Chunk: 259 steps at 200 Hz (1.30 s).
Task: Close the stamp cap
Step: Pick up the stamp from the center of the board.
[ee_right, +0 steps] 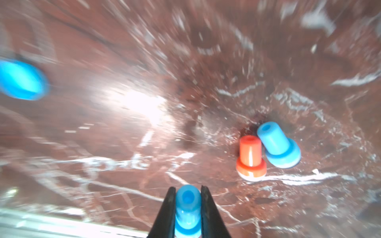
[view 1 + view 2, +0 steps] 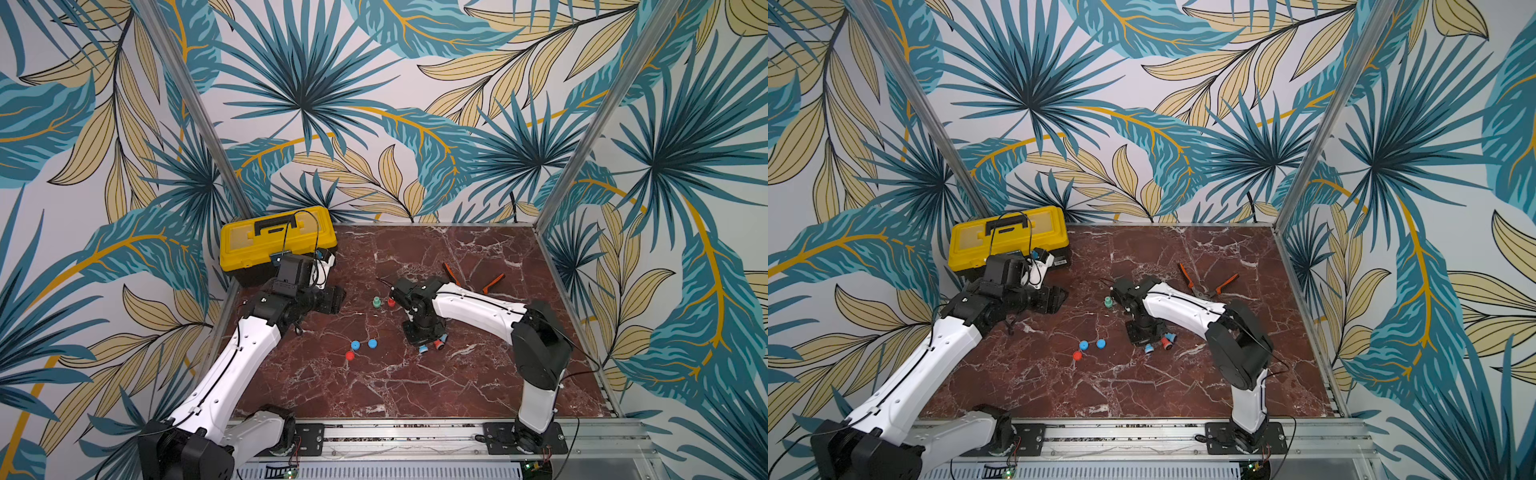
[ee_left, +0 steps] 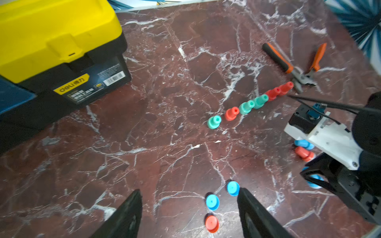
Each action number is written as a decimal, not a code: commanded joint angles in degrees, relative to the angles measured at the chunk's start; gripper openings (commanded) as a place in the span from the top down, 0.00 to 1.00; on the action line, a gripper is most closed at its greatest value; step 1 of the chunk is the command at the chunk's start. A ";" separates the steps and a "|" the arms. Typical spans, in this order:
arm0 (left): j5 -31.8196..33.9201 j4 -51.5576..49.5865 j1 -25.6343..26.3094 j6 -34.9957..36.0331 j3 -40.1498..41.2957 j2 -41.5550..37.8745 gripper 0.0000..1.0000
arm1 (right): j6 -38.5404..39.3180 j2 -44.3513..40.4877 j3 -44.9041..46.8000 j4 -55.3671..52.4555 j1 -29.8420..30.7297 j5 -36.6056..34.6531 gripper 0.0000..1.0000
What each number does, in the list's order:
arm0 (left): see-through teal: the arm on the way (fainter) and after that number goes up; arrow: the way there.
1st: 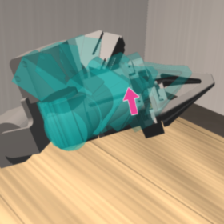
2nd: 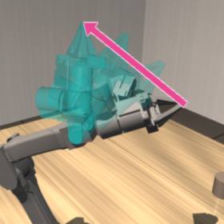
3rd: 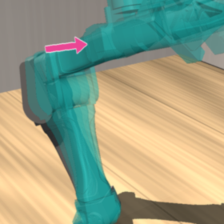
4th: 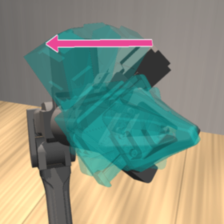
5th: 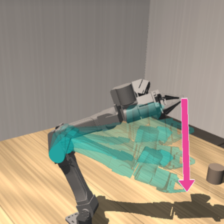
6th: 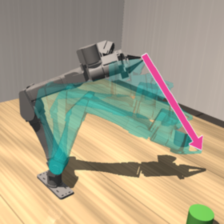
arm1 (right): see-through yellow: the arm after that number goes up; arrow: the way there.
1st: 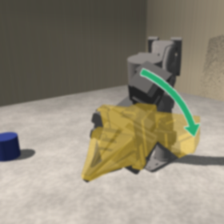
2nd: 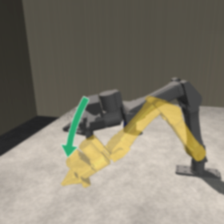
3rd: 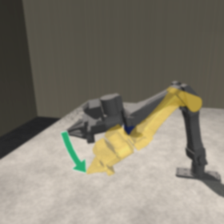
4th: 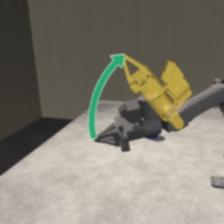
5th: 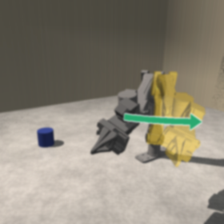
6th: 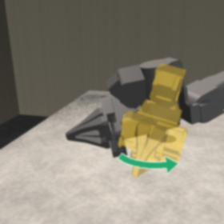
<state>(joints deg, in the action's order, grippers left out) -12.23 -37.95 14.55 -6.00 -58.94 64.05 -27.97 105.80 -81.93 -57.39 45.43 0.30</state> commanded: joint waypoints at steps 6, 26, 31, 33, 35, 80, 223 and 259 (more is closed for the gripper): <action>-7.12 8.99 0.78 -7.70 -0.36 -4.39 0.25 | -7.09 -5.25 0.31 10.62 0.27 3.47 0.91; -9.30 17.04 1.26 -11.00 3.67 -8.52 0.25 | -11.81 -8.51 1.44 18.01 0.27 5.69 0.92; -9.44 19.04 1.41 -11.77 4.78 -9.59 0.24 | -13.17 -9.38 1.91 19.90 0.27 6.35 0.93; -9.49 19.76 1.53 -11.98 5.21 -10.12 0.24 | -13.72 -9.56 2.14 20.90 0.27 6.60 0.93; -9.46 20.49 1.65 -12.18 5.62 -10.49 0.24 | -14.31 -9.95 2.39 21.83 0.27 6.88 0.94; -7.19 27.02 5.58 -11.17 10.43 -17.69 0.24 | -28.47 -18.10 9.78 42.70 0.10 8.37 0.95; -11.42 31.01 11.81 -8.41 6.87 -10.35 0.26 | -45.67 -25.07 17.50 75.23 0.01 11.12 0.96; -10.17 30.99 11.82 -8.50 6.11 -9.22 0.35 | -46.47 -24.26 17.76 75.88 0.01 13.31 0.96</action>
<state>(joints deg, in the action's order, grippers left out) -23.14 -8.45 26.17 -14.94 -51.05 54.61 -73.21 80.66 -65.63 15.73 45.43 11.07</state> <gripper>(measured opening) 0.686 0.202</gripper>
